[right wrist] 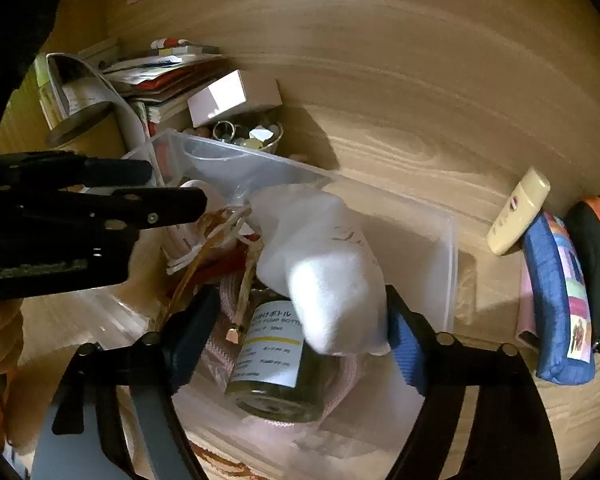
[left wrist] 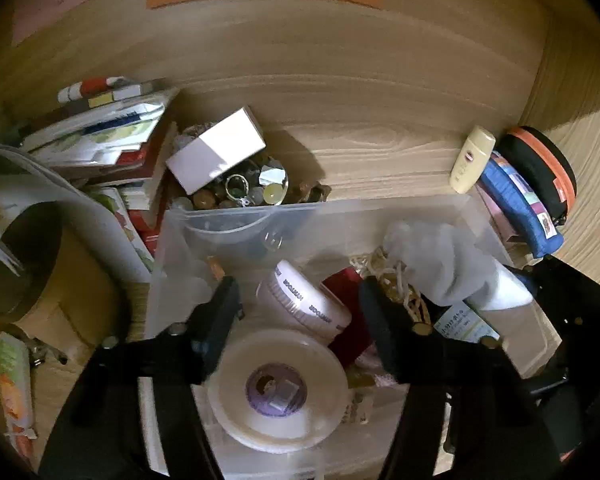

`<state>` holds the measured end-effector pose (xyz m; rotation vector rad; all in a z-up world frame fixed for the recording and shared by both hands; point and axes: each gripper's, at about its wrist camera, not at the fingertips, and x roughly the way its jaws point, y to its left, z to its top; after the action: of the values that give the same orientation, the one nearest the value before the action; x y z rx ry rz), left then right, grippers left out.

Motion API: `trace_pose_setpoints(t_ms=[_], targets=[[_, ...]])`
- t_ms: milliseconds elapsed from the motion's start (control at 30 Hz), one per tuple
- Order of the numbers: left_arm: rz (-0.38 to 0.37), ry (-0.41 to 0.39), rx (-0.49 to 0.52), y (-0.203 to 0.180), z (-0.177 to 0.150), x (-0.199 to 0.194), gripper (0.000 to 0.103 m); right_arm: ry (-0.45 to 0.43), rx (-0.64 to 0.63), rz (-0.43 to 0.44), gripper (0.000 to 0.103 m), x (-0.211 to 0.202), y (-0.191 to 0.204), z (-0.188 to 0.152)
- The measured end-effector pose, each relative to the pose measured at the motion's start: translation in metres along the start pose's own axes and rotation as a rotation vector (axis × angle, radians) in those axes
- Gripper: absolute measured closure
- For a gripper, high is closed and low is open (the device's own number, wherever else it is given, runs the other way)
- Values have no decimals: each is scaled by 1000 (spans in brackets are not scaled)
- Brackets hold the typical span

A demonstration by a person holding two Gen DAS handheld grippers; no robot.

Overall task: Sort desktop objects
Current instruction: 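Carry the pouch and pink compact into the clear box and open both tools, then grasp the white round container with the left tool while the right tool grasps the dangling cord bead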

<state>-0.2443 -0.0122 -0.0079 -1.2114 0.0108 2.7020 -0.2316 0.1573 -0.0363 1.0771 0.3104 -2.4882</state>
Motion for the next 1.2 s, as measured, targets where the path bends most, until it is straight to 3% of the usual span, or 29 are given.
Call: trace_pose_setpoints(t_ms=[267, 600, 700, 767, 1067, 1200], targets=[[16, -16, 1, 7, -5, -22, 33, -4, -14, -21, 20, -10, 8, 3], [39, -79, 14, 5, -17, -70, 28, -46, -2, -46, 19, -50, 18, -1], [42, -99, 18, 5, -25, -85, 22, -60, -3, -61, 17, -64, 23, -5], [43, -115, 20, 5, -31, -94, 17, -72, -5, -72, 16, -73, 25, -9], [59, -109, 59, 1, -68, -114, 14, -103, -17, -137, 15, -108, 29, -35], [59, -81, 78, -4, -90, -112, 13, -76, -3, -149, 15, -111, 24, -49]])
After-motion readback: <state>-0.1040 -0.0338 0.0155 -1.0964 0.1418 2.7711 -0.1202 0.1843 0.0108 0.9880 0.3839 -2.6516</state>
